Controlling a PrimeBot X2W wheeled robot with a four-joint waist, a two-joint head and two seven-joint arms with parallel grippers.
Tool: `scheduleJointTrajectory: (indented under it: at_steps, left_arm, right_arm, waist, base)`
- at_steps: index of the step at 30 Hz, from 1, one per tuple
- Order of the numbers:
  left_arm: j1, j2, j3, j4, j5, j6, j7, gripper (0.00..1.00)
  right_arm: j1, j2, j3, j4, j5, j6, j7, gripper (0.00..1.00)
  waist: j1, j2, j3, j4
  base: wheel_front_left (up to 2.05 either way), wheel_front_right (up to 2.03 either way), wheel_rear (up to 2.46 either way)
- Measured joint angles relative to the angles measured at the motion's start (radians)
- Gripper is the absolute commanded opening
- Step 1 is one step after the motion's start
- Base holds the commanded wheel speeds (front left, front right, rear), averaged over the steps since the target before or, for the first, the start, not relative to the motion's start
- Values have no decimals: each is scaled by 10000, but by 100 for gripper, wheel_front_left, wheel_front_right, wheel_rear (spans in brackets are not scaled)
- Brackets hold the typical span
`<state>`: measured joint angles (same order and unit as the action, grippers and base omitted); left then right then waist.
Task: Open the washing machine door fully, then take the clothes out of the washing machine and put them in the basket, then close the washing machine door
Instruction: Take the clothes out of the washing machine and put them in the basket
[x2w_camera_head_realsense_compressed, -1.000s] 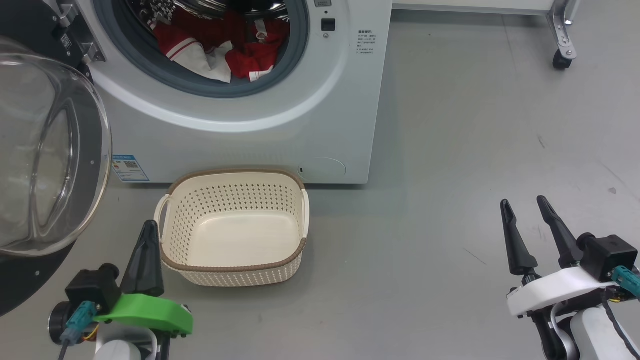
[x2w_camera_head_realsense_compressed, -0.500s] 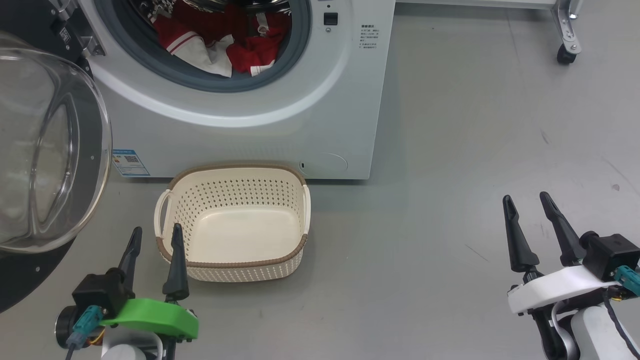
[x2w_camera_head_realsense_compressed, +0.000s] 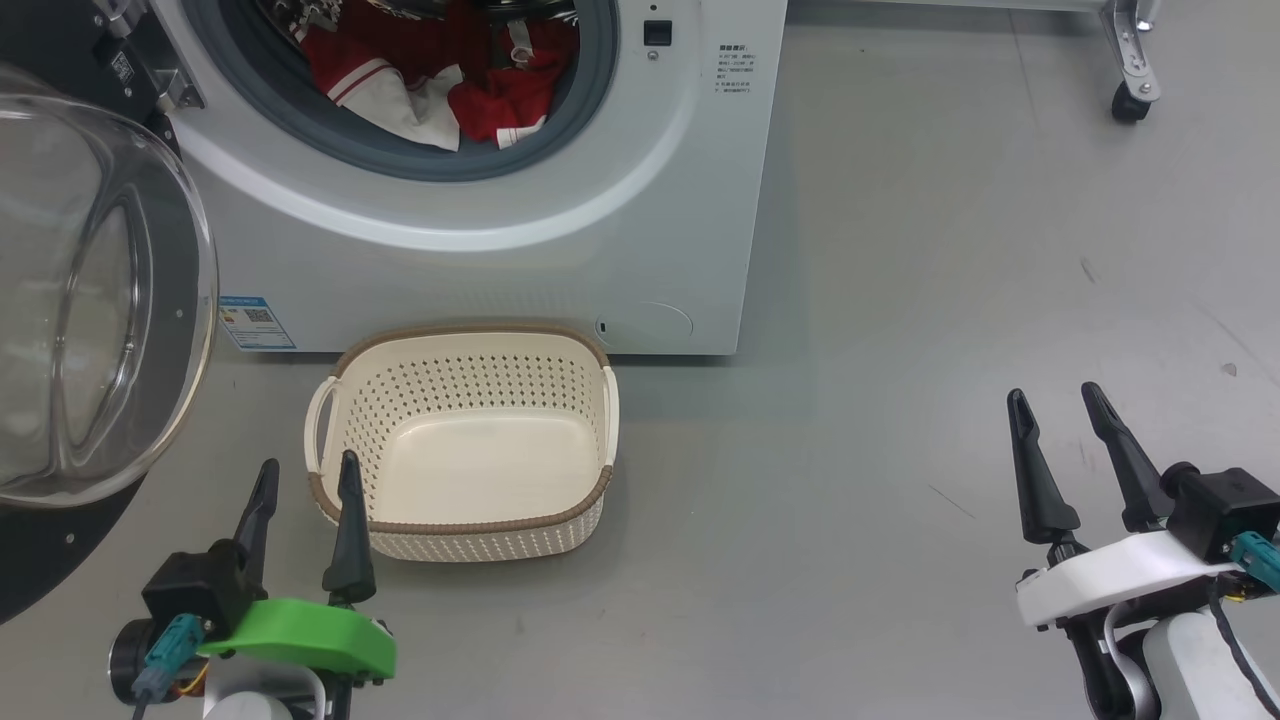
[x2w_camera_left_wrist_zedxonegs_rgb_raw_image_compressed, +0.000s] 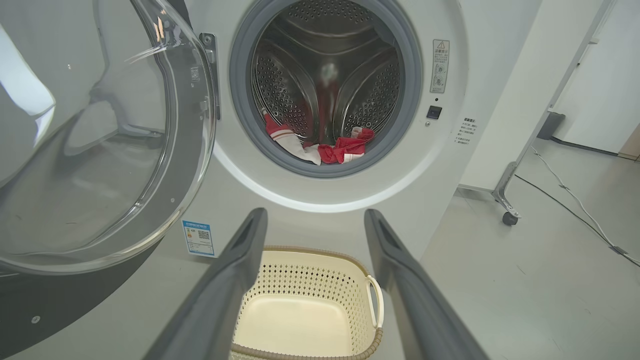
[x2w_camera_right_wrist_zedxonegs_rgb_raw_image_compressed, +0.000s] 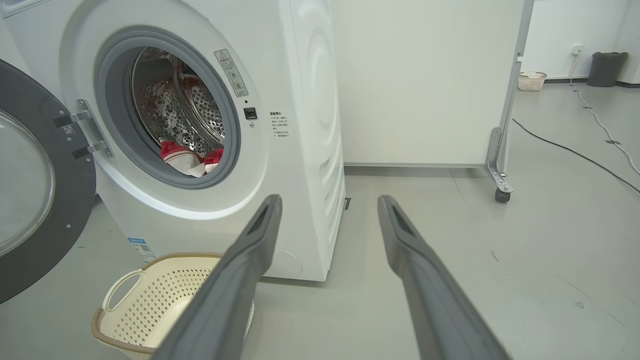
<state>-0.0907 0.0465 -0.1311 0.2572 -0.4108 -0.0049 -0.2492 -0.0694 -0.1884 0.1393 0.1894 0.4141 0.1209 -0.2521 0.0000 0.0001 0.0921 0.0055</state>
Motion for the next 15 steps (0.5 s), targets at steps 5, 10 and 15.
scheduleJointTrajectory:
  at_steps: [5, 10, 15]
  left_arm:
    - [0, -4, -56, 13, 121, 96, 0, 100]
    - [0, -10, -67, 15, 121, 102, 0, 100]
    - [0, -12, -111, 12, 105, 100, 0, 100]
  right_arm:
    - [13, 4, -19, -13, -35, 0, 0, 100]
    - [16, 17, -31, -40, -38, 2, 0, 100]
    - [20, 31, -35, -44, -48, 2, 0, 100]
  waist:
    - [0, 0, 15, -6]
    - [0, 0, 24, -12]
    - [0, 0, 37, -16]
  base:
    - [0, 0, 0]
    - [0, 0, 0]
    - [0, 0, 0]
